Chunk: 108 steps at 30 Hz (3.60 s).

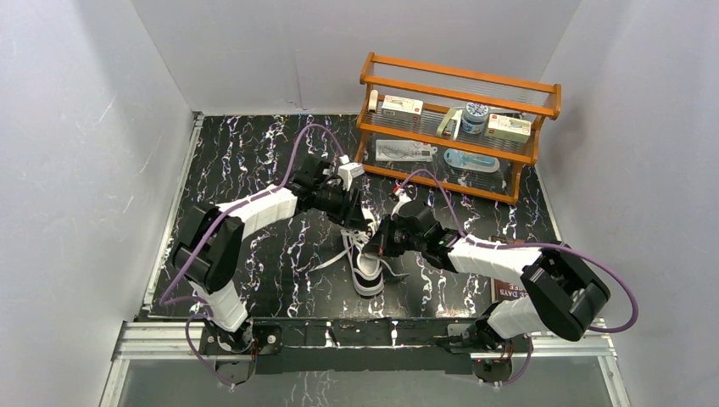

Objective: Tie the shoes

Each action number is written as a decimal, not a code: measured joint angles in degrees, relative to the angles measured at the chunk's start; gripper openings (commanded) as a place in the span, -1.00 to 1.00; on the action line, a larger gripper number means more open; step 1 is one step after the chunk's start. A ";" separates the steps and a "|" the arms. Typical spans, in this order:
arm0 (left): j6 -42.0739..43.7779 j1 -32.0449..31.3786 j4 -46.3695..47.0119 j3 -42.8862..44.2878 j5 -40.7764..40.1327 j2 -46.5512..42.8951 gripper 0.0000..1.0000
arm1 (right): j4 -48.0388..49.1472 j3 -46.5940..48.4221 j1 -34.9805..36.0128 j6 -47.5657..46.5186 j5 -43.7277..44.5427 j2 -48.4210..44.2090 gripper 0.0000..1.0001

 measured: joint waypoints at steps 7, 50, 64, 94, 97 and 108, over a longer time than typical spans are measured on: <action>3.04 -0.13 -3.52 -0.26 0.98 0.04 -0.33 | 0.00 0.00 0.00 -0.22 -0.15 0.00 -1.00; -4.44 -0.15 2.84 -9.44 2.08 -9.18 -1.00 | 3.61 0.17 0.61 12.35 6.99 1.90 -1.00; -6.56 -0.15 4.63 -11.17 2.12 -9.18 -1.00 | 3.96 0.17 2.49 18.60 13.99 1.90 -1.00; -4.24 -0.09 -5.64 -0.59 -3.37 -1.81 -0.76 | 5.05 -2.54 2.58 16.50 15.37 -0.09 -1.00; -2.71 -0.09 -6.47 -0.44 -2.86 0.04 -0.77 | 5.09 -2.54 2.58 16.48 15.30 -0.09 -1.00; -0.74 -0.13 -7.04 0.35 0.35 1.42 -0.58 | 5.07 -2.54 2.58 16.33 15.26 0.00 -1.00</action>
